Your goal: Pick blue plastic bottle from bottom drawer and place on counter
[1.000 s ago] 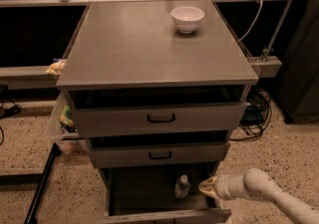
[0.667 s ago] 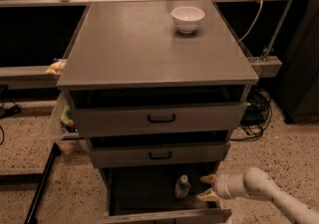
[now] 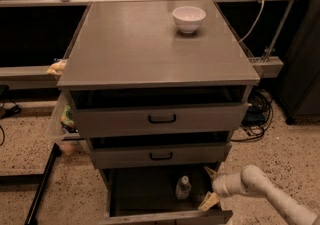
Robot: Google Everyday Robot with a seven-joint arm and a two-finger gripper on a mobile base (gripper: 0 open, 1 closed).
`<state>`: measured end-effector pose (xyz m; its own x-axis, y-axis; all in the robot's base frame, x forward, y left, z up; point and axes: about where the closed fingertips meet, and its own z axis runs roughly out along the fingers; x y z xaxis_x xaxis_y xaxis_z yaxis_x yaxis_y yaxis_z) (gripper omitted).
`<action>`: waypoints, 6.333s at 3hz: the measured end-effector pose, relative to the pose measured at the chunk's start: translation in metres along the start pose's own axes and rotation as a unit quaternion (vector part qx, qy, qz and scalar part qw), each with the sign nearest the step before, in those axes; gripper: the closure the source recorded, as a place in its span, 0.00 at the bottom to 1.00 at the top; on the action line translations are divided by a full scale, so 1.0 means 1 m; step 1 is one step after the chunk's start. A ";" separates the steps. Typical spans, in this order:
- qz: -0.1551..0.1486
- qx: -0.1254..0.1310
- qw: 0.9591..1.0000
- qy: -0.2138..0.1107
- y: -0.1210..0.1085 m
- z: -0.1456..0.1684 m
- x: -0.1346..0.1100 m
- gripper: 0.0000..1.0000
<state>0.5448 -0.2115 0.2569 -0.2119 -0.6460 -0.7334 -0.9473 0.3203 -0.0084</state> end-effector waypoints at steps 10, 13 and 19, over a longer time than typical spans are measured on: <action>-0.032 -0.034 0.996 -0.079 0.008 0.028 -0.053 1.00; -0.052 -0.057 0.993 -0.089 0.010 -0.032 -0.111 1.00; -0.082 -0.031 0.995 -0.041 -0.002 -0.229 -0.334 1.00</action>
Offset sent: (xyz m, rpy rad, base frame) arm 0.0244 0.0373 -0.0302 0.0853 -0.0302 0.0532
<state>0.5622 -0.1545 0.6573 -0.0359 -0.6256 -0.7793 -0.9810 0.1708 -0.0919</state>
